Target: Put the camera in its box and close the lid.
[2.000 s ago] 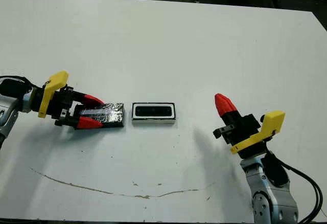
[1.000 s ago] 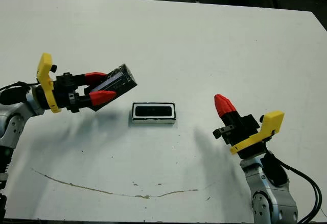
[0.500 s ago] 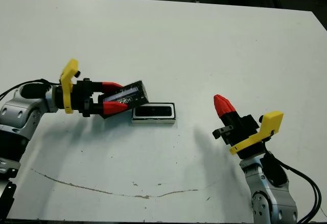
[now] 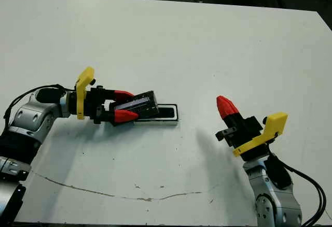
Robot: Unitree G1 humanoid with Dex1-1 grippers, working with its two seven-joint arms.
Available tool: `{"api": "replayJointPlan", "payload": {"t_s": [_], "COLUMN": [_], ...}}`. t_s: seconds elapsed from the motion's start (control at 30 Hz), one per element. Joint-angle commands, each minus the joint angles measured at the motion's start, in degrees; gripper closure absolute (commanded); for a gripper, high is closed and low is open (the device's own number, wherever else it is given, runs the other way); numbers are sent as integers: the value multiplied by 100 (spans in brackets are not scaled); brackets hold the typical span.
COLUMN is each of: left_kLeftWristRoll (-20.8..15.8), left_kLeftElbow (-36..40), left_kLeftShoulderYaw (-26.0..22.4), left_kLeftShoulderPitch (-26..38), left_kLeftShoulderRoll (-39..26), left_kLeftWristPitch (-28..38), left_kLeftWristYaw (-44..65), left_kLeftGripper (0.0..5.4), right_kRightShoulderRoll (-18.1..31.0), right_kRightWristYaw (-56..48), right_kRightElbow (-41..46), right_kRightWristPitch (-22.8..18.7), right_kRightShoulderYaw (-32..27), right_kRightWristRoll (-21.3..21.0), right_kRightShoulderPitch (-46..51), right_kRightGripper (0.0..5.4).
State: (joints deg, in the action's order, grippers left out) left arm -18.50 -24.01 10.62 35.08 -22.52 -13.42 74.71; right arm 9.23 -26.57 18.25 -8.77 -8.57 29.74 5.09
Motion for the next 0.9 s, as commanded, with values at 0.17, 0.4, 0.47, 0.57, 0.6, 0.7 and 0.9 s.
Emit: {"api": "replayJointPlan", "payload": {"t_s": [0.17,0.4,0.47,0.57,0.6,0.7,0.9], "left_kLeftWristRoll": [26,11,53,235,308,541,922], "left_kLeftElbow": [-23,-93,-141,-180,-214,-345,-710], "left_kLeftShoulderYaw": [167,229,267,387,432,582,874], "left_kLeftShoulderPitch": [-31,-52,-37,-5,14,90,300], "left_kLeftShoulderRoll": [129,278,320,343,364,454,744], "left_kLeftWristPitch": [-61,45,85,243,333,525,799], "left_kLeftWristYaw": [218,305,292,195,171,80,-12], "left_kLeftGripper": [225,225,225,225,225,225,225], "right_kRightShoulderRoll": [89,73,77,87,84,79,68], "right_kRightWristYaw": [-2,34,20,58,62,12,12], "right_kRightElbow": [-25,5,-10,29,30,-18,-15], "right_kRightWristPitch": [-48,-64,-51,-95,-97,-36,-35], "right_kRightShoulderYaw": [-19,-14,-19,-23,-24,-21,-22], "right_kRightWristRoll": [11,16,15,11,16,12,25], "right_kRightShoulderPitch": [63,82,80,92,92,75,76], "right_kRightGripper": [540,540,540,540,540,540,540]}}
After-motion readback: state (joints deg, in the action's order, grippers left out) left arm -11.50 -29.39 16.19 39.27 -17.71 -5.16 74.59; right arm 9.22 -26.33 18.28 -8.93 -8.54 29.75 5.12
